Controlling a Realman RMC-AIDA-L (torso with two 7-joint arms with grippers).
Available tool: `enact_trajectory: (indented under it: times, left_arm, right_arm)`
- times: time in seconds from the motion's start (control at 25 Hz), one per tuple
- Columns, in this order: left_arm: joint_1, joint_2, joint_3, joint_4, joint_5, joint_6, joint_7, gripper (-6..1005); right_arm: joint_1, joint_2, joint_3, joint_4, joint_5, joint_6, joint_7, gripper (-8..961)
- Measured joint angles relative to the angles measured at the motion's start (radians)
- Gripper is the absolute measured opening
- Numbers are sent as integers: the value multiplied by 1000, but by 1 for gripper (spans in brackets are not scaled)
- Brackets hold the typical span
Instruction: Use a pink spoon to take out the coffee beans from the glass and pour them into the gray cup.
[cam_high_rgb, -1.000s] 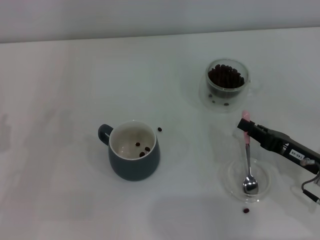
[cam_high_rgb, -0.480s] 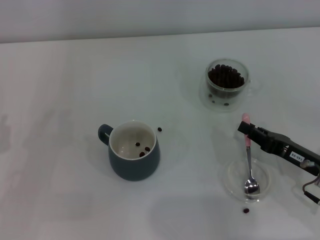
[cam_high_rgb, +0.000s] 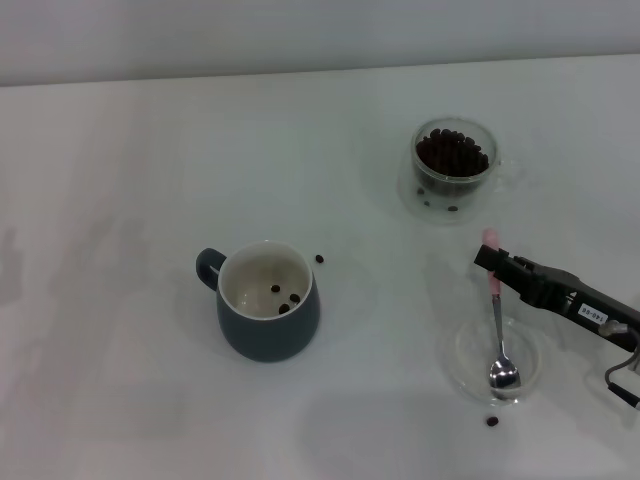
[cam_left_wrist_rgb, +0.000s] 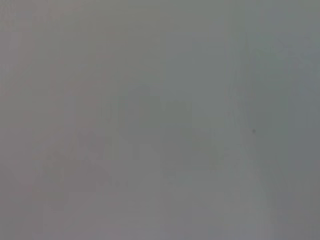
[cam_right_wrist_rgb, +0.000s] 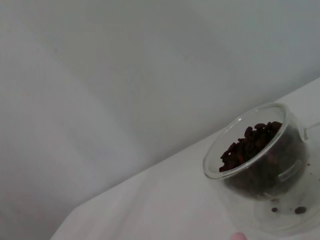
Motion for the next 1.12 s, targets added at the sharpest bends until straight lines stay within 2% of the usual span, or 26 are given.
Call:
enact_trajectory:
  times: [0.68,0.92,1.12]
  left_arm:
    - [-1,0,0,0,0,-1,0,444]
    - [1,0,0,-2,-11,-1,0,442]
    - [7,-1,0,1,-24,-1,0,443]
  right_arm:
    - [0,0,21,-24,15,3,13,265]
    - [-3,-2,87,-131,56,32,29,265]
    - [-5,-17,140,-221,113,24,29,265]
